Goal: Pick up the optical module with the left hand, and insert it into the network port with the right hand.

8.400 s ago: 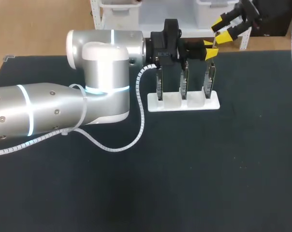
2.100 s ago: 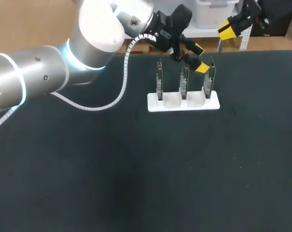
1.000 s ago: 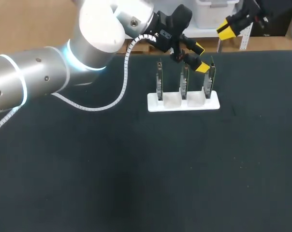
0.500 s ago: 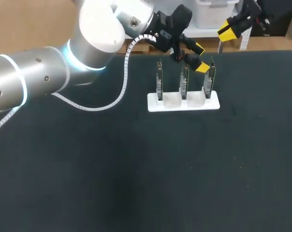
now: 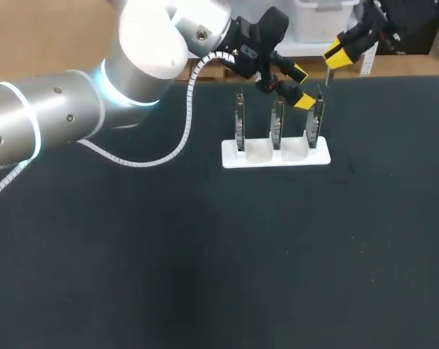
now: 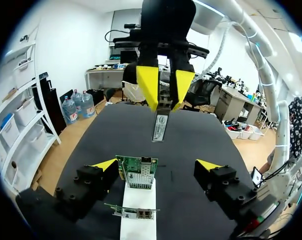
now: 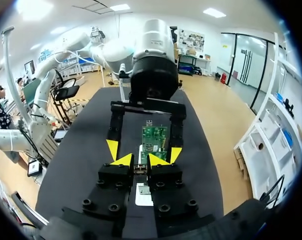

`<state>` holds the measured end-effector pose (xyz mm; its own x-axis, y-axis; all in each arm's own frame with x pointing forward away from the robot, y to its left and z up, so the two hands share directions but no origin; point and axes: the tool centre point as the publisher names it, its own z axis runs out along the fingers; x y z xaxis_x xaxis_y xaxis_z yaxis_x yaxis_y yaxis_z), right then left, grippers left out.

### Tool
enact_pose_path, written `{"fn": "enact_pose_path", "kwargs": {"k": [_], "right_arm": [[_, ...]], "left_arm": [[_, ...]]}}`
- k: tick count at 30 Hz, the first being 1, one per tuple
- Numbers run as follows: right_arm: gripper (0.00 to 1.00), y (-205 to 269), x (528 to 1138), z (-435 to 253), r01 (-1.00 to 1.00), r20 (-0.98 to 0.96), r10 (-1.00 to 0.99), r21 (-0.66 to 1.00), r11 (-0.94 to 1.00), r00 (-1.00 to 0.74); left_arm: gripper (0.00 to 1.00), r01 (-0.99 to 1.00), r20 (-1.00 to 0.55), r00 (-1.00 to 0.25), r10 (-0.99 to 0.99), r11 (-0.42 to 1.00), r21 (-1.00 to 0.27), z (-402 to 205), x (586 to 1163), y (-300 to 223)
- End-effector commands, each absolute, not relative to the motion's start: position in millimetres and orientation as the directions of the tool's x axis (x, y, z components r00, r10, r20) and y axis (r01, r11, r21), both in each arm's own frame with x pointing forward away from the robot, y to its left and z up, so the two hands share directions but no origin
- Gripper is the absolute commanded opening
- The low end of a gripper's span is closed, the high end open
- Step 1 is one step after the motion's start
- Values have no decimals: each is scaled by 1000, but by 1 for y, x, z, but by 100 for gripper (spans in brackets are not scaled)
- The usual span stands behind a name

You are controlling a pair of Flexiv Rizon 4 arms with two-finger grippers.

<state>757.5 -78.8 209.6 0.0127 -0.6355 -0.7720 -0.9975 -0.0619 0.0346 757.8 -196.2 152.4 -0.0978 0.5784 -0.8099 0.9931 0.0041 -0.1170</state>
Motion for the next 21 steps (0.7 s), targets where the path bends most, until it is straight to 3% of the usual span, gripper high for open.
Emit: {"fn": "enact_pose_path", "kwargs": {"k": [1,21], "right_arm": [[0,-78,765,204,-997,-775,-632,49,-58,-1],[0,-71,763,191,-996,-781,-623,81,-27,-47]], "left_arm": [[100,993,-808,-98,582,2,-119,153,760,-197],[100,993,-808,-98,582,2,-119,153,760,-197]]}}
